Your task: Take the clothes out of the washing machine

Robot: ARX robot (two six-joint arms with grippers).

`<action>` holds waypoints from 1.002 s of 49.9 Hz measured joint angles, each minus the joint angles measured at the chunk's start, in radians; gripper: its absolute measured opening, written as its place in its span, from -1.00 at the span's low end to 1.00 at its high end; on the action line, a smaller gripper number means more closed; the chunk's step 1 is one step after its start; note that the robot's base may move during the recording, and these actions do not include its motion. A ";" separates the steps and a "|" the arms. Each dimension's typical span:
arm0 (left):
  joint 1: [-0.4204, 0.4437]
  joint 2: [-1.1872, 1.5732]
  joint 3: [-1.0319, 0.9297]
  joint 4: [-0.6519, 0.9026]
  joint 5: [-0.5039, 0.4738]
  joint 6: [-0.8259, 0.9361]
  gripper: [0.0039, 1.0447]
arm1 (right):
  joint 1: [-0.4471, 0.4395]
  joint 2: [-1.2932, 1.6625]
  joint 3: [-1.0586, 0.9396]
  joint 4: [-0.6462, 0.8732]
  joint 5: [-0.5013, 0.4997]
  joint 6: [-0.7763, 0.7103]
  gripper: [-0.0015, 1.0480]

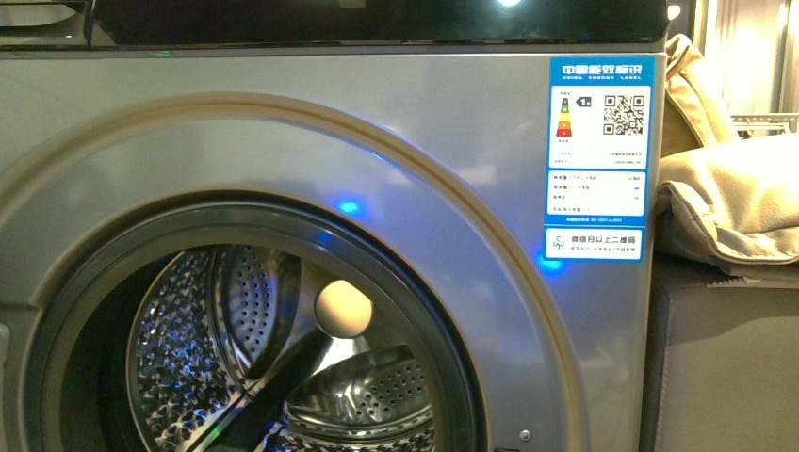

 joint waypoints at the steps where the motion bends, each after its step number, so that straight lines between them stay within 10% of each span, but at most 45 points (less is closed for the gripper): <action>1: 0.000 -0.006 -0.006 0.001 0.000 0.000 -0.94 | 0.000 0.000 0.000 0.000 0.000 0.000 -0.95; 50: 0.000 -0.293 -0.143 -0.129 -0.001 0.000 -0.94 | 0.000 0.000 0.000 0.000 0.000 0.000 -0.95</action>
